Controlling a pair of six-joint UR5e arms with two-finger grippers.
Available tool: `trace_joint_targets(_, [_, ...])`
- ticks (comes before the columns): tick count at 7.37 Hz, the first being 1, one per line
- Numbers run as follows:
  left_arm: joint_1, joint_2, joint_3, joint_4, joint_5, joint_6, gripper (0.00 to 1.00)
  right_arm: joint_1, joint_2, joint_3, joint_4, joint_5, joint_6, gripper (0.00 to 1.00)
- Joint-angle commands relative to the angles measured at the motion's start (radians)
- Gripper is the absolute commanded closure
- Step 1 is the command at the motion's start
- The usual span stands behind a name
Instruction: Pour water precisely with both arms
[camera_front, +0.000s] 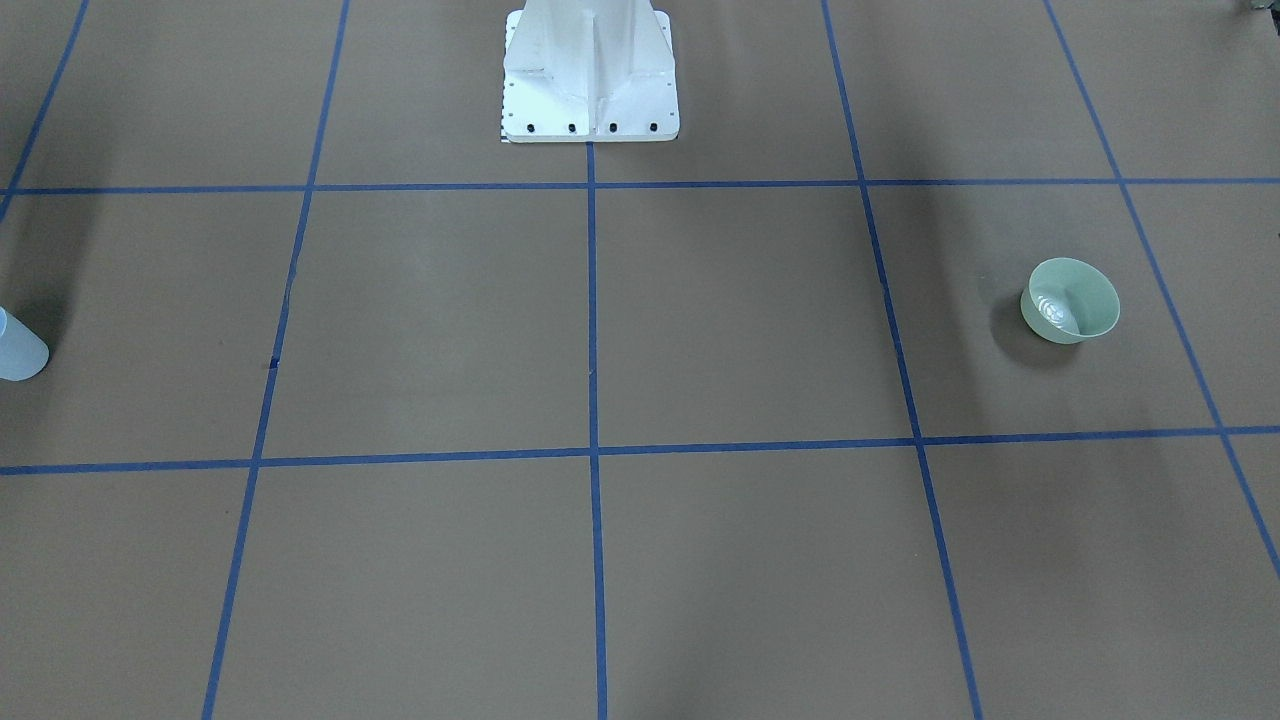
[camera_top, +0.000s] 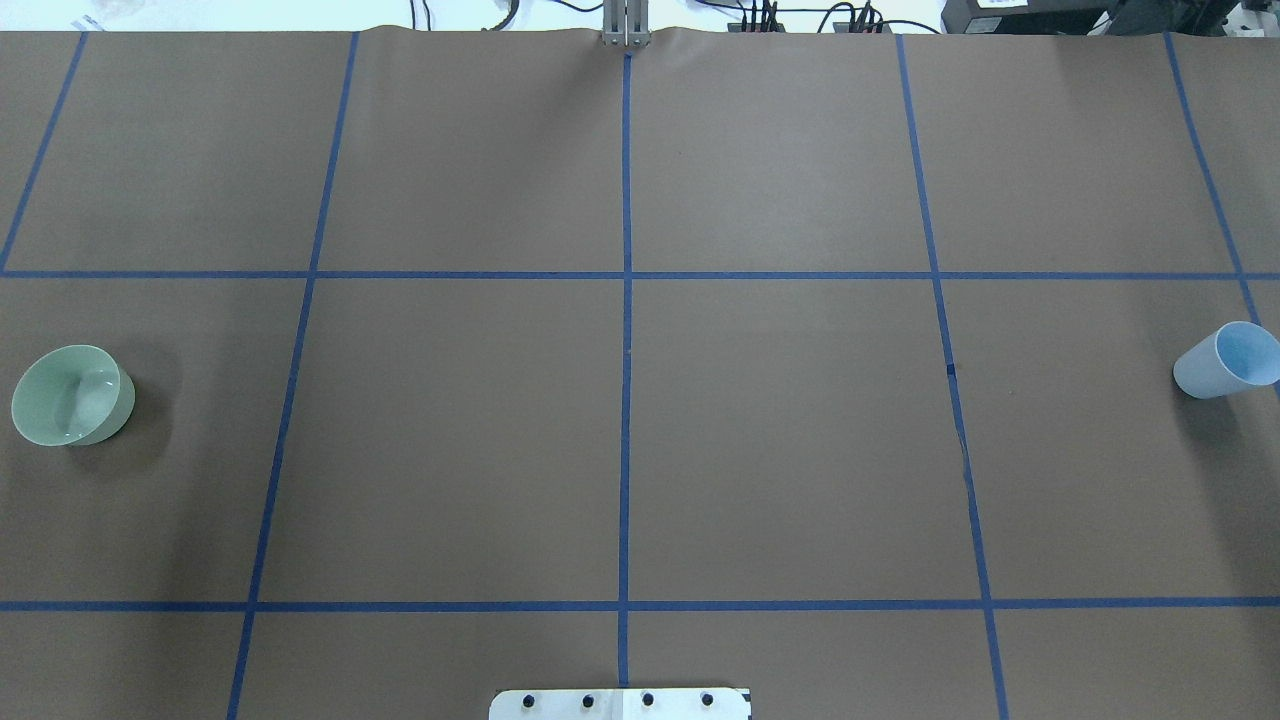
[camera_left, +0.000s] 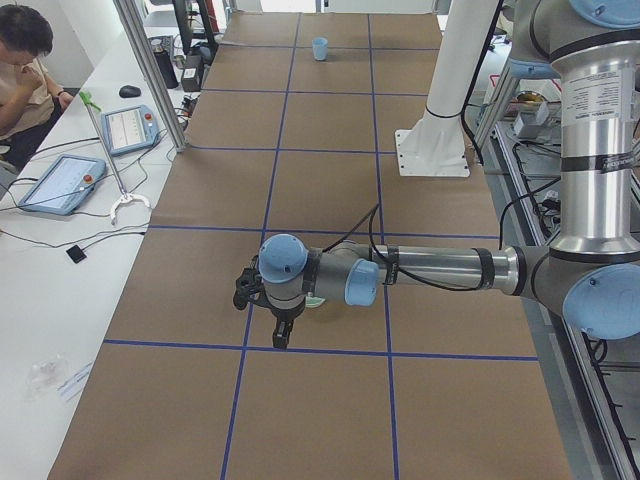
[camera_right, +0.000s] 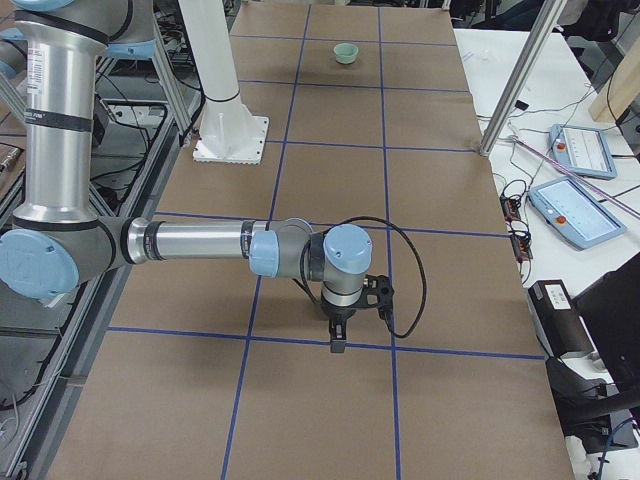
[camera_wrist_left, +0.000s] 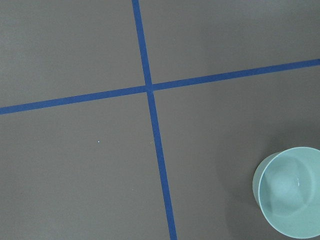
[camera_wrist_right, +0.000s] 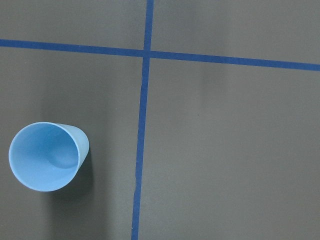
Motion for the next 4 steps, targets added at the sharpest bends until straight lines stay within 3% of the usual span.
trace_joint_targets(1, [0.005,0.000,-0.006,0.000,-0.003,0.000,0.00,0.000,0.001,0.000,0.000,0.000,0.000,0.00])
trace_joint_targets(4, [0.005,0.000,-0.007,0.000,-0.002,0.000,0.00,-0.002,0.008,0.032,-0.002,0.008,-0.003,0.00])
